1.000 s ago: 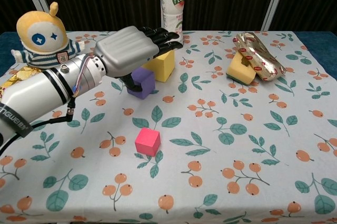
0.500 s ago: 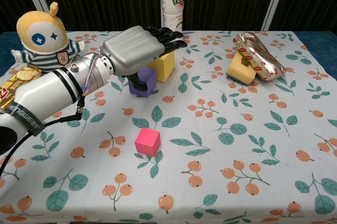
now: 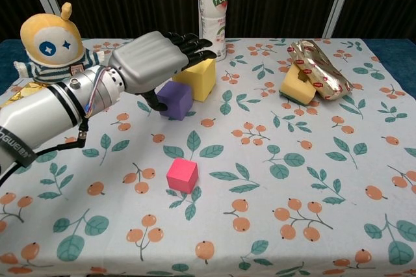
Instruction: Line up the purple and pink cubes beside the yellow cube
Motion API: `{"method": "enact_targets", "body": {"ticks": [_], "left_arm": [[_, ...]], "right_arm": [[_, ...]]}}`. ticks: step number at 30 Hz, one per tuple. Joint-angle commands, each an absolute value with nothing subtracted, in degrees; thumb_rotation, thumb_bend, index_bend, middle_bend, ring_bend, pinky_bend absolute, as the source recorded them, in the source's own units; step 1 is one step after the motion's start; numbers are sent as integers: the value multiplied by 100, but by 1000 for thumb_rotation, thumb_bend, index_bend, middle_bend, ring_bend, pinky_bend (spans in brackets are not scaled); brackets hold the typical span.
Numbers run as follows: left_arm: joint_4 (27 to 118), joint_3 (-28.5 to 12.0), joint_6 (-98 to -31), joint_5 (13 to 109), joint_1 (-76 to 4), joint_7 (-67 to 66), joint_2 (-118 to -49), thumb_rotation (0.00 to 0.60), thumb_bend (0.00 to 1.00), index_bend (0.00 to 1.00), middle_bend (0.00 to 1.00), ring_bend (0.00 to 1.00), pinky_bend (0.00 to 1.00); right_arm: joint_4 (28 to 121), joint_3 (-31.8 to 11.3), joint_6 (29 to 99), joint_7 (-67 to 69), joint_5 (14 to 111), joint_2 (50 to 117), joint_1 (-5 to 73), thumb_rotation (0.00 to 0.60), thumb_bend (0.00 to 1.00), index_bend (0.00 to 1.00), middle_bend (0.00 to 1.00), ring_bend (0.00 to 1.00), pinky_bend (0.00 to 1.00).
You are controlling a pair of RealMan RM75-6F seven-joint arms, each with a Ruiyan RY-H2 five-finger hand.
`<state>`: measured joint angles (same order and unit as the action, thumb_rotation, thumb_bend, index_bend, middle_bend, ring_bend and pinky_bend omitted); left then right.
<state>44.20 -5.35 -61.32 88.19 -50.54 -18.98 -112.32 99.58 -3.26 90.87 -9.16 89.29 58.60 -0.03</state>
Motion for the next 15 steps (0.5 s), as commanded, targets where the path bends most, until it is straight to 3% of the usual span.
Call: {"method": "enact_targets", "body": {"ticks": [1, 15], "left_arm": [[4294, -557, -6097, 8802, -5089, -1867, -11296, 600, 0, 51, 0, 0, 186], [3999, -636, -6094, 8815, -5270, -1741, -11479, 600, 0, 51, 0, 0, 186]], "right_arm": [[9973, -323, 9093, -935, 8927, 5856, -11, 600, 164, 58, 91, 0, 121], [10036, -325, 9141, -1013, 8916, 5826, -51, 600, 164, 58, 91, 0, 121]]}}
